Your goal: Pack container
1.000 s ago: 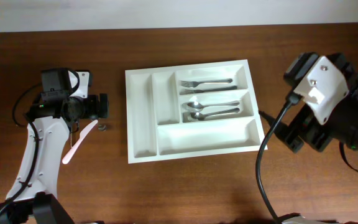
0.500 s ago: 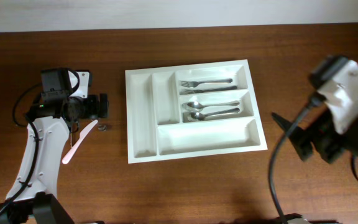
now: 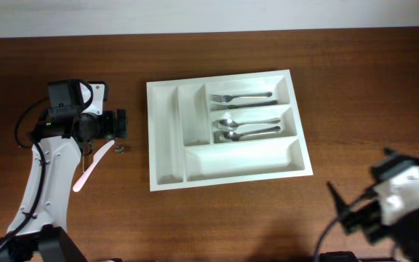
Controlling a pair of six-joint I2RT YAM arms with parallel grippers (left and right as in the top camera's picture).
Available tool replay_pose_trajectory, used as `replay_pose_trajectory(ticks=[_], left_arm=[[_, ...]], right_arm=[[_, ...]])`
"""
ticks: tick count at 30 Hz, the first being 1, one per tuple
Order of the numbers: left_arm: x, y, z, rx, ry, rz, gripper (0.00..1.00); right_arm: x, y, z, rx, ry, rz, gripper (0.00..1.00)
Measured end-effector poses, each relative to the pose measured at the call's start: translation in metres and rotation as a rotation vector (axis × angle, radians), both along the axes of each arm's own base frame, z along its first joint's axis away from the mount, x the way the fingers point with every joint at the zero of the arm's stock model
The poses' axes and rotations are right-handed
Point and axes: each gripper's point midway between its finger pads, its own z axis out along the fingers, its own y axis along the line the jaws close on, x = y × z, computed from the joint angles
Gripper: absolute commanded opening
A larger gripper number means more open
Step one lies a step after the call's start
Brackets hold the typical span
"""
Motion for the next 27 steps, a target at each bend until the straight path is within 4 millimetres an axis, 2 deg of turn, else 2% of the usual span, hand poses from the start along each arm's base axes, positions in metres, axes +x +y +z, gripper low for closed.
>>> replay_pose_trajectory(ticks=[2, 6, 10, 16, 18, 21, 27], left_arm=[[0.000, 0.000, 0.000, -0.001, 0.000, -0.001, 0.99], [0.000, 0.000, 0.000, -0.002, 0.000, -0.001, 0.99], [0.000, 0.000, 0.000, -0.002, 0.001, -0.002, 0.99], [0.000, 0.000, 0.000, -0.002, 0.000, -0.001, 0.99], [0.000, -0.001, 0.000, -0.003, 0.001, -0.002, 0.99], [0.000, 0.000, 0.000, -0.002, 0.001, -0.002, 0.99], [0.000, 0.000, 0.000, -0.002, 0.001, -0.002, 0.99]], right_arm=[[0.004, 0.000, -0.037, 0.000, 0.047, -0.001, 0.99], [0.011, 0.003, -0.095, 0.025, 0.054, 0.003, 0.99], [0.023, 0.005, -0.142, 0.070, 0.023, -0.010, 0.99], [0.033, 0.005, -0.213, 0.121, 0.075, -0.039, 0.99], [0.036, 0.005, -0.230, 0.148, 0.088, -0.055, 0.99], [0.040, 0.005, -0.245, 0.188, 0.076, -0.074, 0.99], [0.043, 0.001, -0.261, 0.217, 0.057, -0.115, 0.99]])
